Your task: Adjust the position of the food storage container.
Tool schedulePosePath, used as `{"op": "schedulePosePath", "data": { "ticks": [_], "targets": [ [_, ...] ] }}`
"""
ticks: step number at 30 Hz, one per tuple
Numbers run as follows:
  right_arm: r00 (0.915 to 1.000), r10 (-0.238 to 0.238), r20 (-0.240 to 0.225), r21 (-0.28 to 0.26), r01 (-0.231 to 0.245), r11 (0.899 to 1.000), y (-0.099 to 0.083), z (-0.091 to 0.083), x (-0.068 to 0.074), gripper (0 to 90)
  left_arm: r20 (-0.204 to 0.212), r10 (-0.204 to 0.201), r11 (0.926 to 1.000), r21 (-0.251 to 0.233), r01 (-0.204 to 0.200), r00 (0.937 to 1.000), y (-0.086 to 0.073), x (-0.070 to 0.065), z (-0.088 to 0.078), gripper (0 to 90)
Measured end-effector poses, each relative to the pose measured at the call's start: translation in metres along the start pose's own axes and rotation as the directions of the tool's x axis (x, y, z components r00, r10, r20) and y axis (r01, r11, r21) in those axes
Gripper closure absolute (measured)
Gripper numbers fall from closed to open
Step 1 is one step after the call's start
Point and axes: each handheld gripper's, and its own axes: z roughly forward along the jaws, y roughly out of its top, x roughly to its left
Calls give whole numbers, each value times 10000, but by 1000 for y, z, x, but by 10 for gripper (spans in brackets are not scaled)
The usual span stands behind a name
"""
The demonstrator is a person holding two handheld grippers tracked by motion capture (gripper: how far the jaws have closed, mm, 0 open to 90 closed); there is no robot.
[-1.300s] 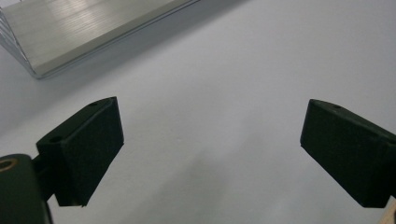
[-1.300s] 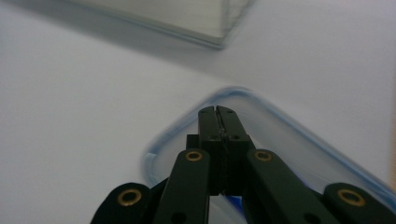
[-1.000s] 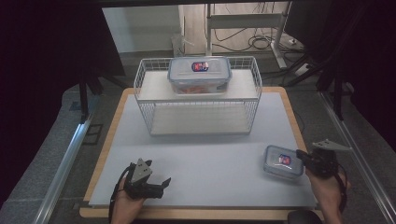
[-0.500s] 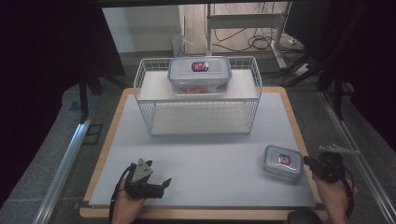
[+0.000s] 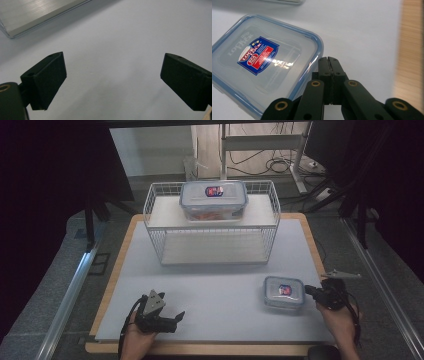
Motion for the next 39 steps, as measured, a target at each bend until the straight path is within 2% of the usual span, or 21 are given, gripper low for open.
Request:
{"op": "schedulePosePath", "data": {
  "ticks": [5, 6, 9, 10, 15, 19, 24, 28, 31, 33, 39],
  "targets": [
    [9974, -522, -506, 152, 530, 9985, 10, 14, 23, 899, 59, 27, 10000, 47, -27, 10000, 0, -1, 1, 66],
    [9974, -522, -506, 152, 530, 9985, 10, 14, 23, 899, 59, 44, 10000, 57, -45, 10000, 0, -1, 1, 66],
    [9928, -810, -886, 298, 839, 9960, 13, 20, 39, 899, 68, 69, 9999, 74, -69, 10000, 0, -2, 2, 66],
    [9928, -810, -886, 298, 839, 9960, 13, 20, 39, 899, 81, 70, 9999, 77, -70, 9999, 0, -2, 2, 66],
    [9826, -1217, -1403, 414, 1286, 9908, 16, 28, 61, 899, 87, 98, 9999, 111, -98, 9999, 0, -2, 3, 66],
    [9772, -1403, -1593, 454, 1492, 9878, 17, 32, 72, 899, 111, 71, 9999, 113, -73, 9999, 0, -2, 3, 67],
    [9642, -1810, -1938, 483, 1937, 9799, 19, 38, 91, 898, 155, 79, 9998, 171, -82, 9998, 0, -2, 4, 67],
    [9566, -1942, -2172, 481, 2092, 9767, 20, 41, 102, 898, 168, 76, 9998, 191, -79, 9998, 0, -2, 4, 67],
    [9454, -2111, -2483, 468, 2294, 9722, 22, 47, 116, 899, 208, -28, 9996, 269, 22, 9998, 0, -2, 4, 86],
    [9432, -2153, -2531, 472, 2343, 9710, 22, 48, 118, 899, 248, -75, 9995, 316, 68, 9997, 0, -1, 4, 86],
    [9247, -2385, -2968, 433, 2625, 9640, 24, 55, 138, 899, 288, -170, 9993, 346, 160, 9994, 0, 0, 4, 88]
  ]
}}
